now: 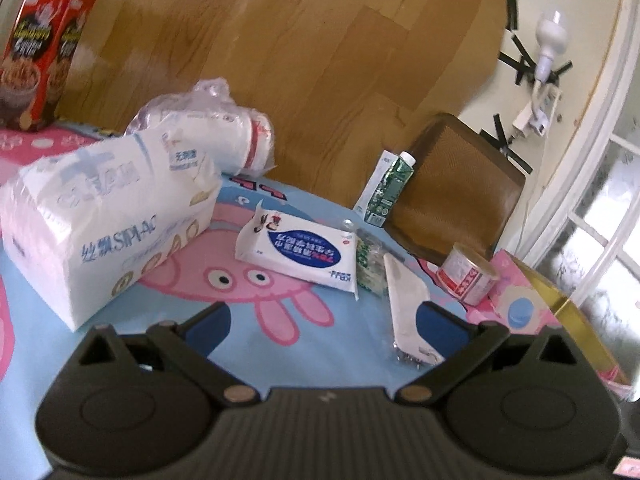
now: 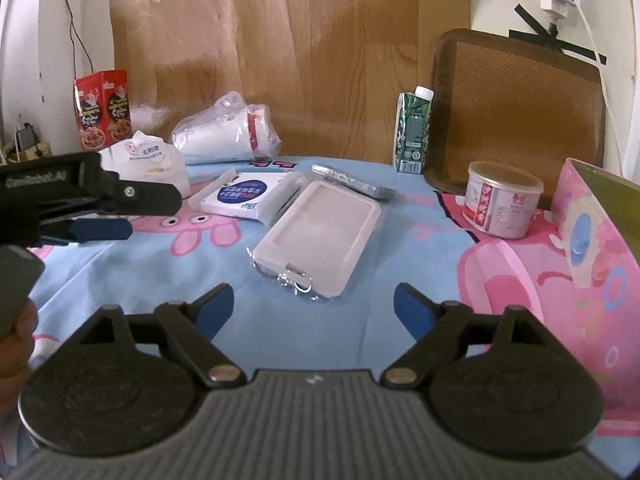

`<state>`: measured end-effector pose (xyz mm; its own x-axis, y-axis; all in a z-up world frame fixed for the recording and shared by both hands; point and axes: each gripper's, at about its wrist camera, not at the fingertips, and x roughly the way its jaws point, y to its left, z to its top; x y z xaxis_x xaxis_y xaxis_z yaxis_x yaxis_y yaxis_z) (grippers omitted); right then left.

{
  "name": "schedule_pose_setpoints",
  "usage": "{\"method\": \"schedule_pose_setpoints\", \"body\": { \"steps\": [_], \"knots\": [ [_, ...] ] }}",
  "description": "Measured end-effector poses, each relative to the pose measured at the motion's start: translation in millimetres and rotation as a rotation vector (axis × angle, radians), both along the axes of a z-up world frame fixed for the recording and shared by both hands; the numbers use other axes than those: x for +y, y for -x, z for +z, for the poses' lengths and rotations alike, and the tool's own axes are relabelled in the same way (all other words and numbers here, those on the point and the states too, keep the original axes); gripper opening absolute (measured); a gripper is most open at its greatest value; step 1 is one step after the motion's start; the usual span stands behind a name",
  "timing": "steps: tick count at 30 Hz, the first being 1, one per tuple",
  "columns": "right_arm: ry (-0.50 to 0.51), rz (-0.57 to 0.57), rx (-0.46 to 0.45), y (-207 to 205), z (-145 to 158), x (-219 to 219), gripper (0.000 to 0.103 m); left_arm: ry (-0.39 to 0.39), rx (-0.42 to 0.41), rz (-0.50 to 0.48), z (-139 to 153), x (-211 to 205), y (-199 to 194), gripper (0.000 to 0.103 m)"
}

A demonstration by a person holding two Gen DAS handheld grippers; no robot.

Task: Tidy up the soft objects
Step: 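Move the right gripper over the clear plastic case with keyring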

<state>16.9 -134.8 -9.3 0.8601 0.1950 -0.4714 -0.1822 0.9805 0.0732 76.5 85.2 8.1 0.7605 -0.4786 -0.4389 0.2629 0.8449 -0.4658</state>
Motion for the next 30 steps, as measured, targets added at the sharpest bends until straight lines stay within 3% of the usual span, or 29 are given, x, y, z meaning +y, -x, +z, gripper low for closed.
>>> {"method": "schedule_pose_setpoints", "body": {
  "steps": [8,30],
  "knots": [
    [-0.006,-0.02,0.039,-18.4,-1.8,12.1,0.091,0.046,0.037,0.003,-5.0,8.8,-5.1,0.102],
    [-0.01,-0.048,0.103,-51.8,-6.3,26.7,0.094,0.055,0.039,-0.027,-6.7,5.3,-3.9,0.103]
  ]
}}
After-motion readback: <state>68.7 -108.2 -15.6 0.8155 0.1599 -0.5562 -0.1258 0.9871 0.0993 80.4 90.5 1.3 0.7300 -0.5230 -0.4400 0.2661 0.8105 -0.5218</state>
